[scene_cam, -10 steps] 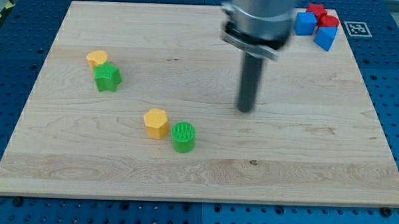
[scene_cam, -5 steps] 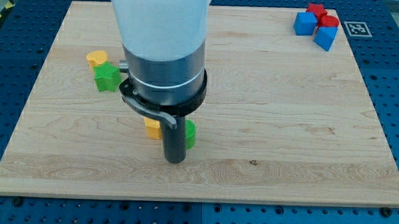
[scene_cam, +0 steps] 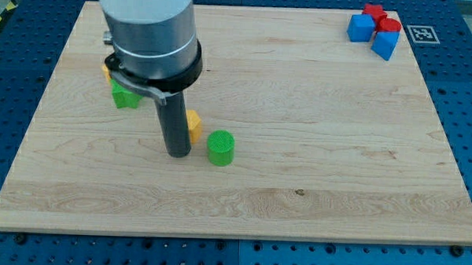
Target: Slide the yellow hexagon towards green star
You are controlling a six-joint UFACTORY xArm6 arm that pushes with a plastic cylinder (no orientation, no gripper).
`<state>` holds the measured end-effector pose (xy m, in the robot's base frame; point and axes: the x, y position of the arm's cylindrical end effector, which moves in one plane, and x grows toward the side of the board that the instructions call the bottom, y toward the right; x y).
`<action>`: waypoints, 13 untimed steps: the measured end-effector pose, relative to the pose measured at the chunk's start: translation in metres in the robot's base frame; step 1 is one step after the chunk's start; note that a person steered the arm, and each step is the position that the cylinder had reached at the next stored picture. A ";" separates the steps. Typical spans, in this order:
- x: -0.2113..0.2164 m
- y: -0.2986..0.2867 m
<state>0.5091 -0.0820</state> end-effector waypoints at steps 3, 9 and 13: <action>-0.060 0.034; -0.122 0.106; -0.115 0.010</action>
<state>0.3940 -0.0721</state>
